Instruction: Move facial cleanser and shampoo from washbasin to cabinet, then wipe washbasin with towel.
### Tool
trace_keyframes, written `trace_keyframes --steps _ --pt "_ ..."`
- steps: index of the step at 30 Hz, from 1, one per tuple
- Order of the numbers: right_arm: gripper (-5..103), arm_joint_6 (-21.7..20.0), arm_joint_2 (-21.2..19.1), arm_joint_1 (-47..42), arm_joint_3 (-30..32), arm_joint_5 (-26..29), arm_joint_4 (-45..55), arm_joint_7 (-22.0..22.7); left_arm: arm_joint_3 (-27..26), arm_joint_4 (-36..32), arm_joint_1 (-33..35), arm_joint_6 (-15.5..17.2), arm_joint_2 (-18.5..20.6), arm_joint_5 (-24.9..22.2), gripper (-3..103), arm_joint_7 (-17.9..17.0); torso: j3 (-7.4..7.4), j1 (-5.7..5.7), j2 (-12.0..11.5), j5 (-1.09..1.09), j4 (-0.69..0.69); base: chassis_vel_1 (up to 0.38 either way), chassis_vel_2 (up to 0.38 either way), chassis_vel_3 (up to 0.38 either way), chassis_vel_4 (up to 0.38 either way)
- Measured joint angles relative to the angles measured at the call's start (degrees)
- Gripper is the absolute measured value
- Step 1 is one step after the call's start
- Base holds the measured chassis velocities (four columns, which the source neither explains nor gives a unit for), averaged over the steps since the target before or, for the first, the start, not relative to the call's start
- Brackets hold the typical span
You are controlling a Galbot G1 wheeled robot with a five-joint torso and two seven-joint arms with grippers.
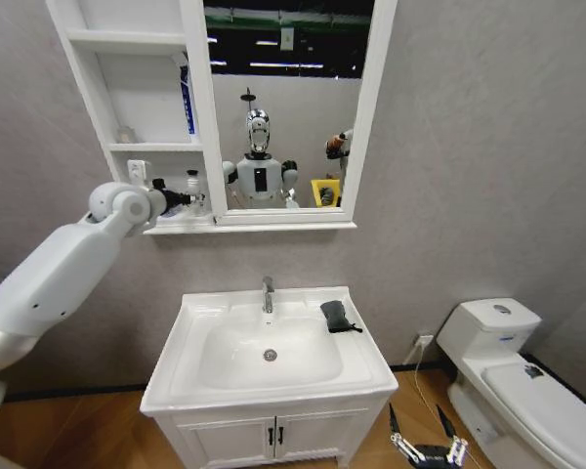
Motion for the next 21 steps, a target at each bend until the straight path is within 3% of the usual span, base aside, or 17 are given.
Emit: trace_keyframes --steps 2,3,5,6,9,10,11,12,13,15,16,19,20,21 --pt "100 -1.24 -0.07 -0.09 -0.74 1.64 0.32 -0.08 -6.48 -7.71 9.50 -2.01 4.28 0.04 99 2.49 0.01 0.00 0.00 -0.04 -0.01 0.000 0.000 0.000 0.000" --pt "100 -1.24 -0.07 -0.09 -0.74 1.64 0.32 -0.08 -6.48 -7.71 9.50 -2.01 4.28 0.04 99 2.49 0.01 0.00 0.00 -0.04 -0.01 0.000 0.000 0.000 0.000" --pt "100 -2.51 0.30 0.20 -1.21 2.76 0.92 -0.24 -14.01 -15.52 21.37 -6.18 7.88 3.74 100 4.87 0.00 -0.01 0.00 -0.02 -0.04 0.000 0.000 0.000 0.000" --pt "100 -2.51 0.30 0.20 -1.21 2.76 0.92 -0.24 -14.01 -15.52 21.37 -6.18 7.88 3.74 100 4.87 0.00 -0.01 0.00 -0.02 -0.04 0.000 0.000 0.000 0.000" --pt "100 -5.22 0.38 0.12 -1.19 4.43 2.10 -0.31 -29.64 -23.62 43.93 -12.74 8.24 17.03 100 8.45 -0.01 -0.02 0.01 0.02 0.01 0.000 0.000 0.000 0.000" --pt "100 -5.22 0.38 0.12 -1.19 4.43 2.10 -0.31 -29.64 -23.62 43.93 -12.74 8.24 17.03 100 8.45 -0.01 -0.02 0.01 0.02 0.01 0.000 0.000 0.000 0.000" --pt "100 -5.63 0.38 -0.05 -0.87 4.98 2.29 -0.30 -34.15 -25.34 51.39 -14.74 6.16 21.04 100 8.91 0.00 -0.01 0.00 -0.04 -0.04 0.000 0.000 0.000 0.000" --pt "100 -5.63 0.38 -0.05 -0.87 4.98 2.29 -0.30 -34.15 -25.34 51.39 -14.74 6.16 21.04 100 8.91 0.00 -0.01 0.00 -0.04 -0.04 0.000 0.000 0.000 0.000" --pt "100 -6.29 0.27 -0.08 -0.17 5.01 2.41 -0.38 -41.01 -27.65 62.09 -17.37 1.83 26.71 100 10.39 0.00 0.00 0.00 -0.05 -0.08 0.000 0.000 0.000 0.000" --pt "100 -6.76 -0.16 0.05 0.42 4.25 2.41 -0.52 -48.90 -30.08 76.68 -21.92 -6.27 35.66 100 14.23 0.00 -0.01 0.00 0.00 -0.05 0.000 0.000 0.000 0.000" --pt "100 -6.76 -0.16 0.05 0.42 4.25 2.41 -0.52 -48.90 -30.08 76.68 -21.92 -6.27 35.66 100 14.23 0.00 -0.01 0.00 0.00 -0.05 0.000 0.000 0.000 0.000" --pt "100 -7.25 -0.90 0.06 0.63 3.59 2.27 -1.08 -53.66 -31.53 91.41 -27.88 -20.17 47.48 100 18.85 0.00 -0.02 0.00 -0.02 0.03 0.000 0.000 0.000 0.000" --pt "100 -7.25 -0.90 0.06 0.63 3.59 2.27 -1.08 -53.66 -31.53 91.41 -27.88 -20.17 47.48 100 18.85 0.00 -0.02 0.00 -0.02 0.03 0.000 0.000 0.000 0.000" --pt "100 -7.40 -0.91 0.25 0.65 3.03 2.07 -1.19 -54.48 -31.94 95.13 -29.93 -25.18 50.96 100 20.11 0.00 -0.02 0.01 0.00 -0.01 0.000 0.000 0.000 0.000"
